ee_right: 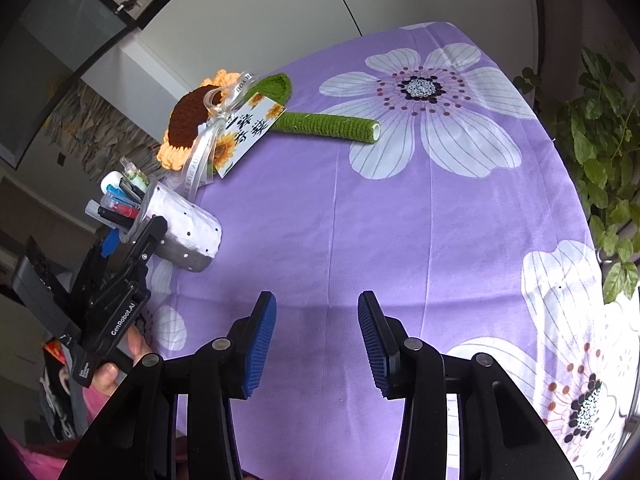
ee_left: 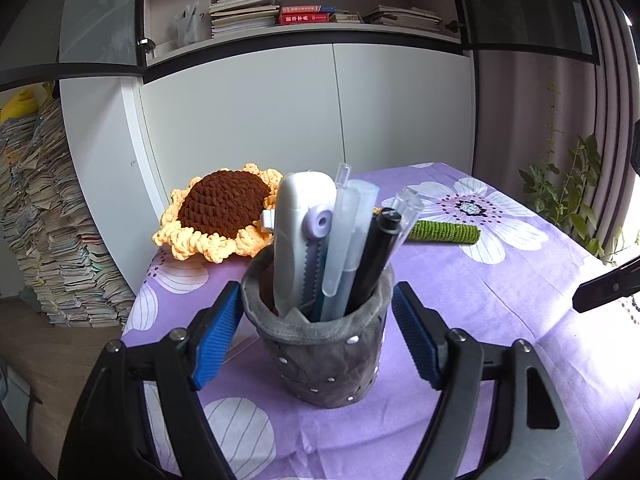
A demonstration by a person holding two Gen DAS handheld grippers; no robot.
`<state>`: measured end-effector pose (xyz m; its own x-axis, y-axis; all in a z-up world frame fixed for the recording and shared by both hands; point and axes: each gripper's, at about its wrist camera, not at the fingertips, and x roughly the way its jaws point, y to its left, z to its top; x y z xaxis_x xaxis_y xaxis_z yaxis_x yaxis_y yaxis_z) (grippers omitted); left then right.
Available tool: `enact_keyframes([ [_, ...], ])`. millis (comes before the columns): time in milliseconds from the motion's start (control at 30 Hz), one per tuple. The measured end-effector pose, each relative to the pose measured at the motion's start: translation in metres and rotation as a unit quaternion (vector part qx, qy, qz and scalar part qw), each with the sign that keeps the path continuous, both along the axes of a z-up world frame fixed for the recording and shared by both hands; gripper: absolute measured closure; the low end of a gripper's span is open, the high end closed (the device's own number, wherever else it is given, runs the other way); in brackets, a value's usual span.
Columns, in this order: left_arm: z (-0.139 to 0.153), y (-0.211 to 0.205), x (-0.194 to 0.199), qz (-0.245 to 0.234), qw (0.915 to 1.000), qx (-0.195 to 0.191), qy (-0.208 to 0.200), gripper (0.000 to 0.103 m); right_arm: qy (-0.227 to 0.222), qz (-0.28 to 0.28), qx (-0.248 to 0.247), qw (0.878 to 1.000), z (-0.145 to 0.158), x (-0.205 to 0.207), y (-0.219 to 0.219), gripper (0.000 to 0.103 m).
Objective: Organize stationery
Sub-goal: 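Withdraw the open right gripper from the cup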
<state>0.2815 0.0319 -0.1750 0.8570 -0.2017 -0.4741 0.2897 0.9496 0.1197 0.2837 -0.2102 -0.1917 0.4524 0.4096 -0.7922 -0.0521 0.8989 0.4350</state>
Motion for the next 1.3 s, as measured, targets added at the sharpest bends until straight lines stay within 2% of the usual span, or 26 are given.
enact_keyframes([
  [200,0.002,-0.001,0.004,0.002,1.0,-0.003,0.007,0.034,0.0,-0.007,0.015,1.0,-0.005,-0.001,-0.012,0.06],
  [400,0.007,-0.008,0.003,-0.019,0.9992,-0.025,0.024,0.034,-0.005,-0.02,0.022,1.0,-0.008,-0.007,-0.028,0.06],
  [533,0.011,-0.03,0.0,-0.033,0.9994,-0.005,0.013,0.034,-0.007,-0.029,0.028,0.999,-0.01,-0.009,-0.037,0.06],
  [833,0.018,-0.073,0.009,-0.071,0.9974,0.009,0.006,0.034,-0.021,-0.036,0.028,0.999,-0.01,-0.016,-0.05,0.06],
  [1133,0.012,-0.088,0.024,-0.067,0.9971,-0.006,0.035,0.034,-0.033,-0.041,0.001,0.999,-0.012,-0.018,-0.055,0.06],
  [1300,0.01,-0.089,0.024,-0.063,0.9971,-0.007,0.042,0.034,-0.061,-0.034,-0.02,0.997,-0.003,-0.017,-0.046,0.06],
])
